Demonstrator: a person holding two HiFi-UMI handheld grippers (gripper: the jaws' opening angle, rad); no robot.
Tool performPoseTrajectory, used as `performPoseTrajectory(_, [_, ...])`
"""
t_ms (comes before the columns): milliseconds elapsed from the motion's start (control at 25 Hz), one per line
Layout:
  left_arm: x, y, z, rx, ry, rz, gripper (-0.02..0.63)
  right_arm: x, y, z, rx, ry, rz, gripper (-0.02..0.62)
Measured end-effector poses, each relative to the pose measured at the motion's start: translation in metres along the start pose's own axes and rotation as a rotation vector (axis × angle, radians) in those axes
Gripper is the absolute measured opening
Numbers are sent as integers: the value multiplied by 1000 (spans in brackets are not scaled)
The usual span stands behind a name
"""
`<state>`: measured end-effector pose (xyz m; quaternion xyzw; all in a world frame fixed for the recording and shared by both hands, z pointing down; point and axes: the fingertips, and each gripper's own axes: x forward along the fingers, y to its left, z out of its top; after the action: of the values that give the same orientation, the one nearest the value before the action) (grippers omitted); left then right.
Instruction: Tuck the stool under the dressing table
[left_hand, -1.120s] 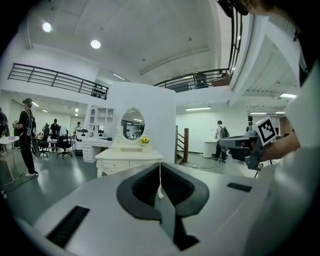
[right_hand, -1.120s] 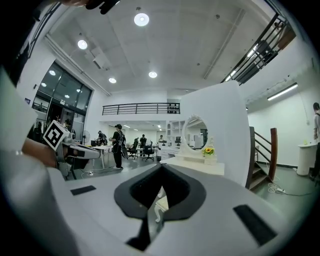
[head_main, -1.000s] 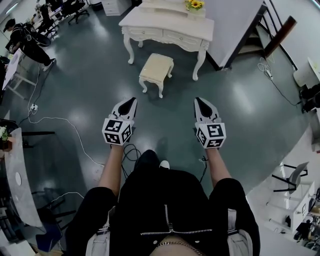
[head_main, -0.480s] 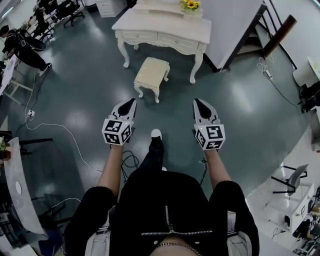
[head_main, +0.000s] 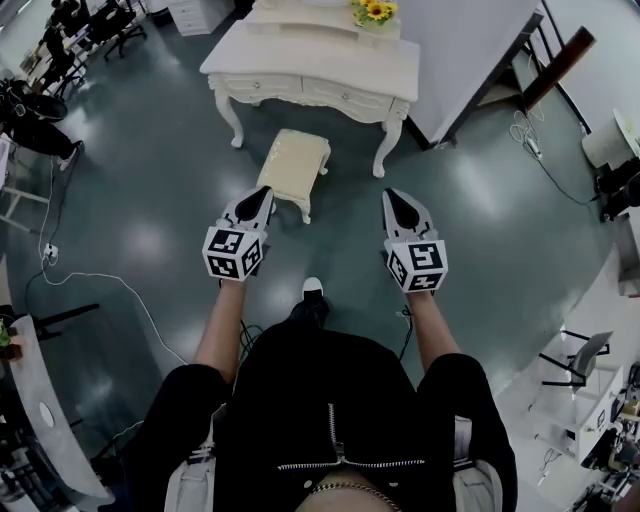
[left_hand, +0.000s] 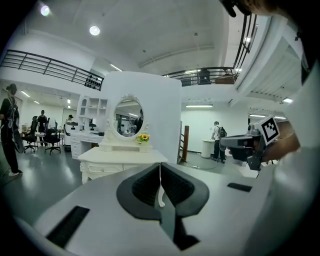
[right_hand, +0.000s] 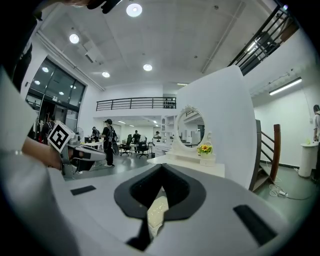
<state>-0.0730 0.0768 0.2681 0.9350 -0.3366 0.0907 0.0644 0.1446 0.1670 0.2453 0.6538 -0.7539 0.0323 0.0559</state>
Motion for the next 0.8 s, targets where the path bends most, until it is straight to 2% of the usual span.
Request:
performPoseTrajectory(200, [66,54,21,1,5,-16,23,81,-26,20,-12,2,-9,3])
performPoseTrajectory(360, [100,85,36,2,-1,-22,23,125,-33,36,-10,-7,-3,3])
performPoseTrajectory(800, [160,114,33,-59,1,-7,23,210,-44,24,-4,6,69,3])
